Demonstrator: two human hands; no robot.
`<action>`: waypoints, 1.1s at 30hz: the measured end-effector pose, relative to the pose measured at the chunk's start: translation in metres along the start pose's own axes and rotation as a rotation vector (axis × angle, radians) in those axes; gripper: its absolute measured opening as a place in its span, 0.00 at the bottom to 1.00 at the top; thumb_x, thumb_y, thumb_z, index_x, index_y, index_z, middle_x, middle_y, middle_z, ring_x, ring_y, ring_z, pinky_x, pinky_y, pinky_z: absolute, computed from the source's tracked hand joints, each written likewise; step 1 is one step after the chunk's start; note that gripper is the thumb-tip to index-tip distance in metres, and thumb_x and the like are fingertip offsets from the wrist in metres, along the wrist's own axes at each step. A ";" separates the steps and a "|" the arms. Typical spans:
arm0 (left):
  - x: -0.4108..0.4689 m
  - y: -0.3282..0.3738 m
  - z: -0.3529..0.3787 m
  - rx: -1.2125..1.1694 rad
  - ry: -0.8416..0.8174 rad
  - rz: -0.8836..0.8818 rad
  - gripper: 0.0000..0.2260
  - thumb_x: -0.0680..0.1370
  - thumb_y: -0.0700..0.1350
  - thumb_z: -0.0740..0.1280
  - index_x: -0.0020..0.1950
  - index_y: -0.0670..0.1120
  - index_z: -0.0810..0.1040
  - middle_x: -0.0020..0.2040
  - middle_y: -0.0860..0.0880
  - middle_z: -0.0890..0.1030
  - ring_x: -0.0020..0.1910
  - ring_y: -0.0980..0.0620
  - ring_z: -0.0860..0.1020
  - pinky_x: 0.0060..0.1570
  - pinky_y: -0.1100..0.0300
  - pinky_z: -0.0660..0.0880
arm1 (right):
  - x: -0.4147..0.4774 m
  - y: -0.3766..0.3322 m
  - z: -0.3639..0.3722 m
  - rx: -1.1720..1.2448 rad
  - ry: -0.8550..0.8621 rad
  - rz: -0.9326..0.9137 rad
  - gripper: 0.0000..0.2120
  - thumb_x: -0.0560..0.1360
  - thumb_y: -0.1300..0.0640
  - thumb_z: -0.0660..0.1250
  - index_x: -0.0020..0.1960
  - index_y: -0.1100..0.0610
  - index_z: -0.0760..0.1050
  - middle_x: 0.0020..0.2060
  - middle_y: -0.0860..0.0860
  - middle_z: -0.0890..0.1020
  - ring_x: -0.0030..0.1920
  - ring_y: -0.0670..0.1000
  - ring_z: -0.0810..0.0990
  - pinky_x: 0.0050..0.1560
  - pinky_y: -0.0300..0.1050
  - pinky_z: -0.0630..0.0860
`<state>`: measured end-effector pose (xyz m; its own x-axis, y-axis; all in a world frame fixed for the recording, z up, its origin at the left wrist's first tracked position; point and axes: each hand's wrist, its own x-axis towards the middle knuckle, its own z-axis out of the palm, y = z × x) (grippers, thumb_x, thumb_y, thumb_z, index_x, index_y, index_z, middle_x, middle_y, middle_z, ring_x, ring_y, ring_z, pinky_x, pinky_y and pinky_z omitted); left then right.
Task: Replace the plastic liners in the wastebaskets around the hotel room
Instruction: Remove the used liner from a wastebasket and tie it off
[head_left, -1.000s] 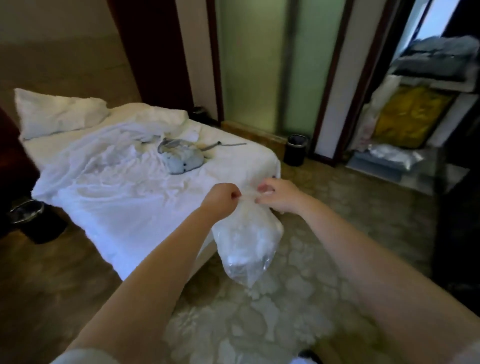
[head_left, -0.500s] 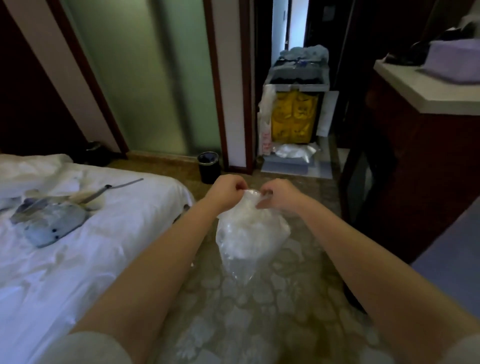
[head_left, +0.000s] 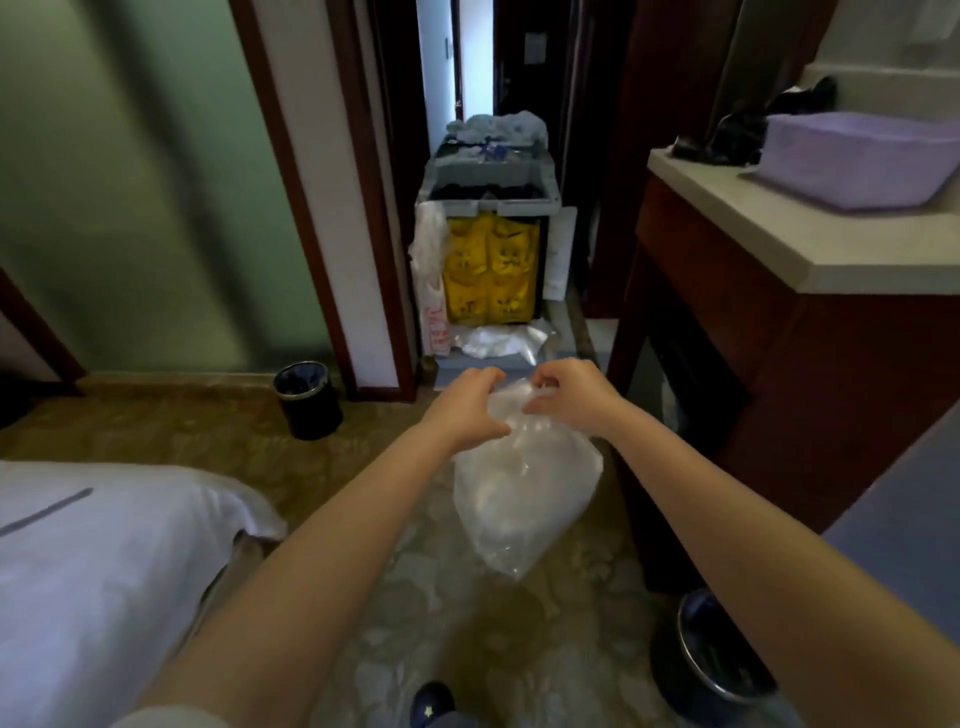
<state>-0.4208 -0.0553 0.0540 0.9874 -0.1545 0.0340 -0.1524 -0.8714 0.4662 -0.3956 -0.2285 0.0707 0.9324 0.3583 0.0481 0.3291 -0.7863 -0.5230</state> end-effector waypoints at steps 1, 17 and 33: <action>0.027 -0.010 -0.003 0.007 0.002 0.027 0.29 0.71 0.45 0.74 0.70 0.44 0.69 0.64 0.45 0.74 0.62 0.47 0.74 0.58 0.57 0.70 | 0.026 0.003 -0.002 -0.015 0.008 0.006 0.11 0.70 0.53 0.76 0.48 0.55 0.80 0.42 0.48 0.78 0.47 0.50 0.77 0.45 0.45 0.73; 0.448 -0.141 -0.090 -0.152 0.049 0.143 0.09 0.77 0.40 0.66 0.55 0.45 0.80 0.48 0.52 0.78 0.48 0.54 0.75 0.48 0.61 0.71 | 0.434 0.075 -0.042 -0.090 0.145 0.125 0.06 0.77 0.50 0.67 0.52 0.51 0.75 0.45 0.51 0.79 0.44 0.52 0.78 0.44 0.52 0.79; 0.857 -0.194 -0.154 -0.166 0.328 -0.002 0.05 0.76 0.41 0.67 0.50 0.45 0.80 0.48 0.49 0.80 0.46 0.52 0.76 0.47 0.60 0.71 | 0.842 0.171 -0.138 -0.018 0.306 0.056 0.08 0.80 0.52 0.63 0.57 0.53 0.74 0.47 0.53 0.80 0.47 0.56 0.78 0.42 0.50 0.77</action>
<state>0.4612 0.0530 0.1290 0.9529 0.0280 0.3020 -0.1682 -0.7797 0.6031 0.4663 -0.1309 0.1397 0.9499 0.1483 0.2752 0.2762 -0.8105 -0.5166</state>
